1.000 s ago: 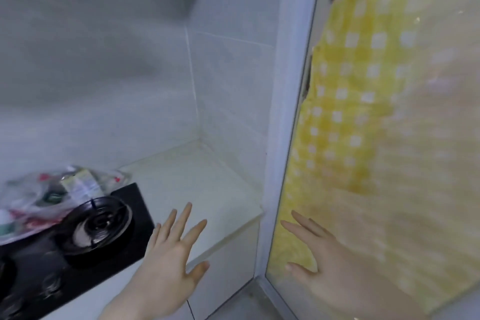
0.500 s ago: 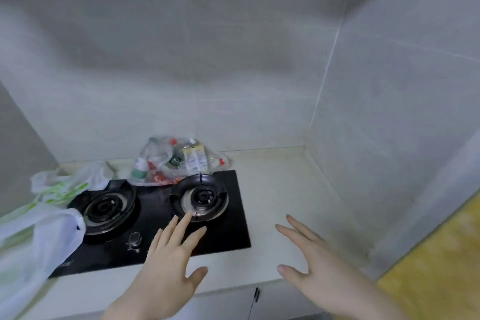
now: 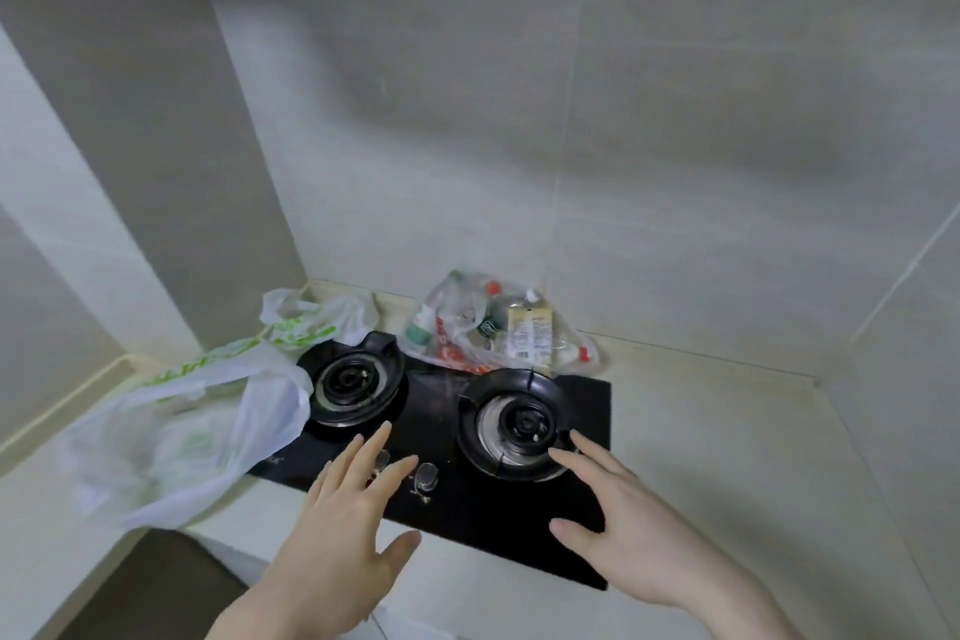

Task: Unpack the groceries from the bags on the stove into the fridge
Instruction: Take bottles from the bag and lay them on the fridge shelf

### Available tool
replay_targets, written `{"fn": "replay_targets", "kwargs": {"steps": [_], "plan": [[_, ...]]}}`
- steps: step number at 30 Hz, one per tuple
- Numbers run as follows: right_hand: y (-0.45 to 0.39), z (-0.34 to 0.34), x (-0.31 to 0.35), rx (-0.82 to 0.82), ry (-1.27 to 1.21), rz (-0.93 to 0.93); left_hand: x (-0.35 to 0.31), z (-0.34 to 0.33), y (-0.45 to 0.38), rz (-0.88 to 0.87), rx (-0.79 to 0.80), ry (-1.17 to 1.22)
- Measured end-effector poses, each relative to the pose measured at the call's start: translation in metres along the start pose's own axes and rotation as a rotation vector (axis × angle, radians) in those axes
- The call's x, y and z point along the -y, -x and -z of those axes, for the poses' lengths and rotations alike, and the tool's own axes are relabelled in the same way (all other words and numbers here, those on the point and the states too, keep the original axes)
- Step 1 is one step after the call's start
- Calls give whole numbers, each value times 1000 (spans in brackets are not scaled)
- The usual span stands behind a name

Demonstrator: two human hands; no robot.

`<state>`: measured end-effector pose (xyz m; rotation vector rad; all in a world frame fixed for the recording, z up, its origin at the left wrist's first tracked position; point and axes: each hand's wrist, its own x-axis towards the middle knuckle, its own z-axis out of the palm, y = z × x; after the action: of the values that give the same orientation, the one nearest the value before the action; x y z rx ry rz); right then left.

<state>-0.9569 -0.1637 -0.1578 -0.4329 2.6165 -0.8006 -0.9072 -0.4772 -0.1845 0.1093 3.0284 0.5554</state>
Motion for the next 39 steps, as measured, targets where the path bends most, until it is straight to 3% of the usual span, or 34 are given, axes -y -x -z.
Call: {"fn": "replay_targets", "kwargs": {"steps": [9, 16, 20, 28, 39], "plan": [[-84, -3, 13, 63, 48, 43, 43, 7, -31, 109, 25, 24], [-150, -11, 30, -35, -4, -17, 90, 18, -104, -50, 88, 13], [-176, -17, 39, -103, -35, -94, 106, 31, -154, -183, 207, -73], [-187, -31, 38, -204, -65, -265, 77, 16, -282, -443, 395, -179], [-234, -18, 10, -248, -164, -379, 46, -32, -387, -419, 495, -409]]}}
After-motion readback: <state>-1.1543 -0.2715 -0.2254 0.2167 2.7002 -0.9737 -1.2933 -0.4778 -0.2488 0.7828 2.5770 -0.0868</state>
